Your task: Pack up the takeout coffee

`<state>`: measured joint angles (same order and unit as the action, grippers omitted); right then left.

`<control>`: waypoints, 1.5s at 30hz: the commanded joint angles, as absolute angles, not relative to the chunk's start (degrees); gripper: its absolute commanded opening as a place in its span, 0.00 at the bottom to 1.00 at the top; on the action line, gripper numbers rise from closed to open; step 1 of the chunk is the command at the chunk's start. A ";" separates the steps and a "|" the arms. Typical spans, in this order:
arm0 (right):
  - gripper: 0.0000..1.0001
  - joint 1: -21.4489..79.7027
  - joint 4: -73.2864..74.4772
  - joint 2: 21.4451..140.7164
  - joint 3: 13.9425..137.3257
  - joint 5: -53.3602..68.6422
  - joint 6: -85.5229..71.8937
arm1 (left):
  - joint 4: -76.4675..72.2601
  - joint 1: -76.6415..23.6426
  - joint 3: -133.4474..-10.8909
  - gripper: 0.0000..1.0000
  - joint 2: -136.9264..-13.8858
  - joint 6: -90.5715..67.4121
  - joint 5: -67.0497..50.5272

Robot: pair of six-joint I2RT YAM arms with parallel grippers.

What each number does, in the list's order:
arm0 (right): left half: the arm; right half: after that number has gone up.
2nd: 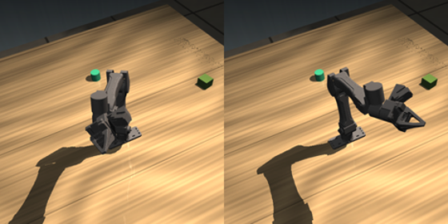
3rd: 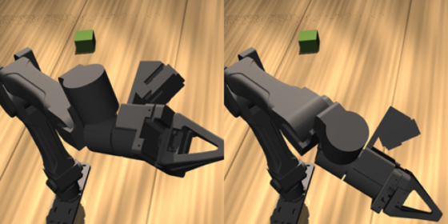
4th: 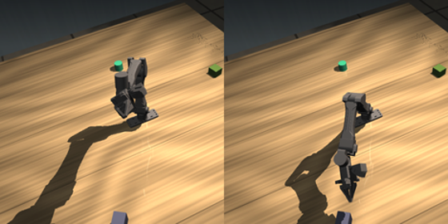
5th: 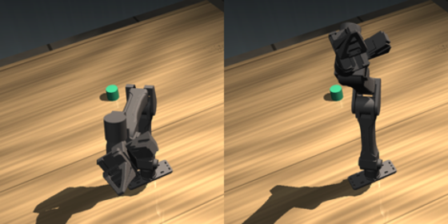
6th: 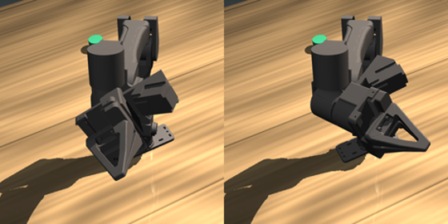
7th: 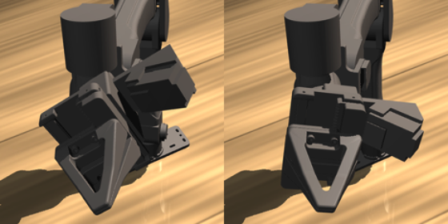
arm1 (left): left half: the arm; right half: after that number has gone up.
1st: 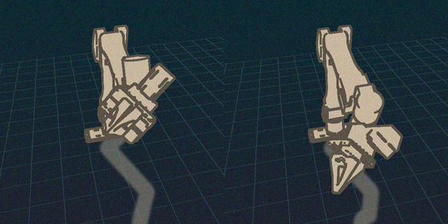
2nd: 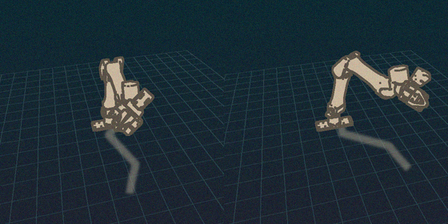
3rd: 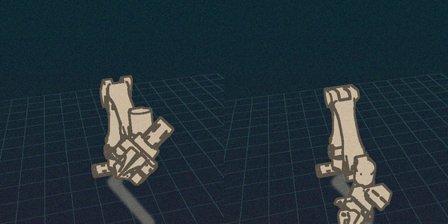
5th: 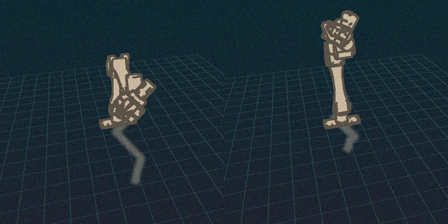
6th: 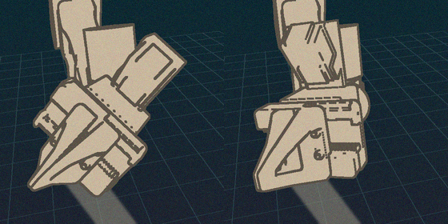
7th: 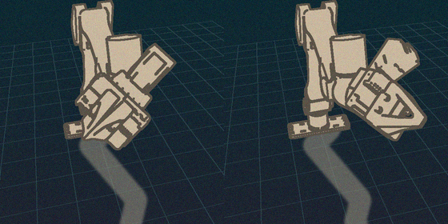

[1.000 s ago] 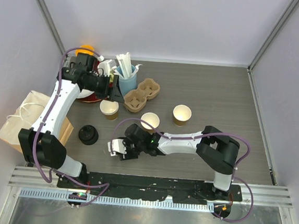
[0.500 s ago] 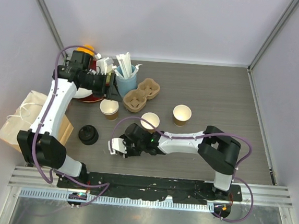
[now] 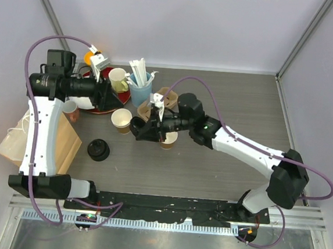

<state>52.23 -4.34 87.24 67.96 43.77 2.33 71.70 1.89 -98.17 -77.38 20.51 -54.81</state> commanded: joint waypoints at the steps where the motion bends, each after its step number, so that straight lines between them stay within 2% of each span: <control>1: 0.01 49.93 -14.22 83.50 67.24 57.73 -15.45 | 88.30 2.02 -102.04 0.66 -75.32 51.19 -64.85; 3: 0.01 48.35 -19.74 82.18 66.36 60.37 -22.30 | 94.99 1.85 -101.25 0.73 -73.58 64.77 -67.14; 5: 0.01 47.90 -21.18 80.95 65.83 62.58 -24.26 | 95.19 1.41 -98.54 0.75 -71.64 70.46 -67.06; 9: 0.01 47.81 -6.01 79.90 70.48 62.49 -15.40 | 95.19 0.53 -98.79 0.76 -71.28 77.42 -62.34; 15: 0.01 47.64 -4.31 78.22 72.07 60.83 -14.50 | 95.27 -8.25 -97.91 0.78 -69.00 83.59 -52.56; 17: 0.01 47.64 -5.00 76.91 71.63 57.15 -15.46 | 95.19 -9.67 -98.78 0.77 -68.47 80.80 -52.73; 19: 0.01 47.64 -13.32 74.37 68.40 51.43 -19.14 | 95.19 -9.58 -98.88 0.65 -68.20 77.27 -52.82; 22: 0.01 47.37 -26.40 72.69 64.96 46.07 -28.20 | 94.05 -9.67 -96.51 0.59 -66.28 69.02 -54.22; 26: 0.01 47.37 -36.99 72.77 63.20 43.33 -35.85 | 78.73 -9.67 -92.82 0.55 -62.50 54.09 -58.97; 27: 0.01 47.37 -38.39 72.95 63.37 43.33 -37.51 | 75.44 -9.67 -92.38 0.49 -61.71 48.66 -58.37; 30: 0.01 47.46 -40.50 74.00 63.81 42.63 -39.54 | 66.73 -10.37 -90.53 0.44 -59.07 44.84 -53.82; 32: 0.01 47.46 -42.09 74.53 63.63 41.32 -40.78 | 59.09 -11.86 -87.64 0.46 -56.17 40.79 -51.34; 37: 0.01 47.37 -48.07 77.16 64.77 41.31 -44.73 | 44.50 -14.76 -82.89 0.58 -51.25 37.53 -46.14; 42: 0.01 47.64 -49.04 78.92 65.56 42.97 -46.23 | 41.23 -14.85 -84.20 0.60 -51.86 37.97 -46.41; 45: 0.01 48.08 -49.48 79.28 65.65 43.50 -46.14 | 39.55 -14.85 -84.72 0.57 -52.38 37.71 -47.37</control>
<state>47.53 -44.42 79.37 63.77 42.74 -44.51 46.65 -14.61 -83.13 -51.64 39.40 -47.33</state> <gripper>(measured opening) 0.142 0.585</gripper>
